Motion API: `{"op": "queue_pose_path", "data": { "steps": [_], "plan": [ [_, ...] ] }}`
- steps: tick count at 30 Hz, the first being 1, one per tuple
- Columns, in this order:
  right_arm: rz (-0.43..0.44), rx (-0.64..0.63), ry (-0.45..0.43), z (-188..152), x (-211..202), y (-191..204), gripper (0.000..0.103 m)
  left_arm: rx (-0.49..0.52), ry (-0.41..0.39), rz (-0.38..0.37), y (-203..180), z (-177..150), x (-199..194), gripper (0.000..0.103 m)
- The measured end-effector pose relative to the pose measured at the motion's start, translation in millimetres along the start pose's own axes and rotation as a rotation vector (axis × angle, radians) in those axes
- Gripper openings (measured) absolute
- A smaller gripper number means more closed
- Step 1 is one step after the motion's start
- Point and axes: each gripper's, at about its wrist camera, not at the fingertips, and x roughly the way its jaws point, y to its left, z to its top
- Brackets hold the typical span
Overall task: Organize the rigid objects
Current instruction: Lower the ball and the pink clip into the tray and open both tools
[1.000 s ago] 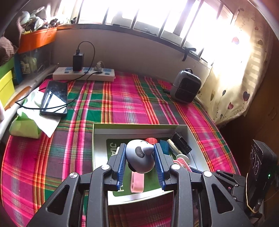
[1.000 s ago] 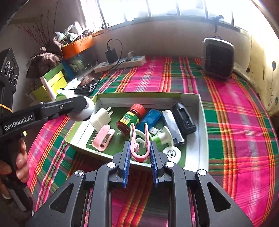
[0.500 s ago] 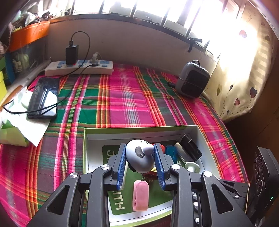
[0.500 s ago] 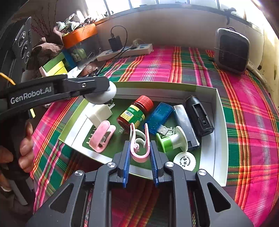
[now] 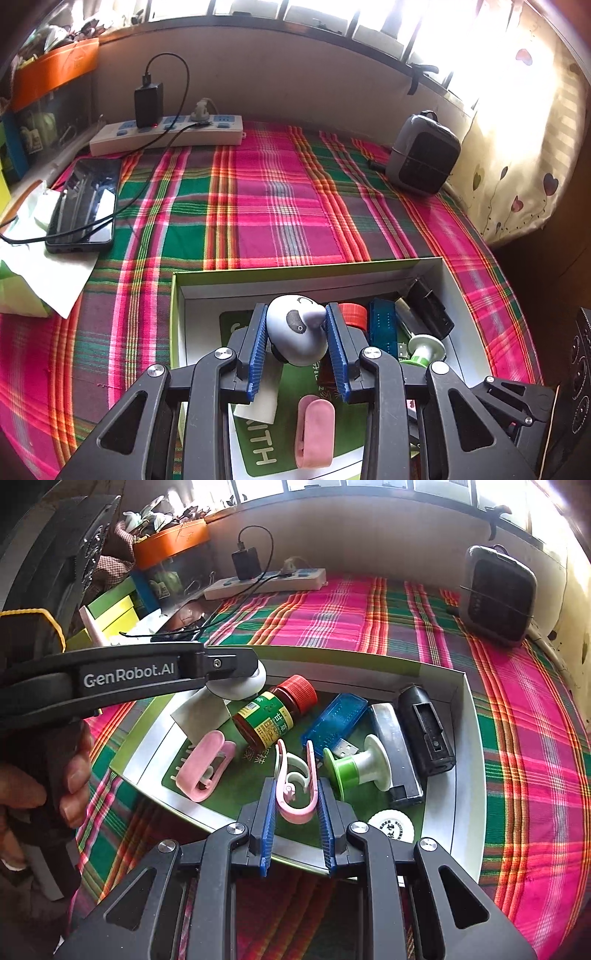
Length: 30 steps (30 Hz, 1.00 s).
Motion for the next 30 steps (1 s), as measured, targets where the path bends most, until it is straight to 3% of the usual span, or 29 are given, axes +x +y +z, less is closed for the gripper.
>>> {"op": "queue_pose_path", "data": {
  "steps": [30],
  "plan": [
    [-0.025,0.0,-0.012,-0.3,-1.0,-2.0,0.023,0.031,0.001,0.043,-3.1,-2.6,9.3,0.03]
  ]
}}
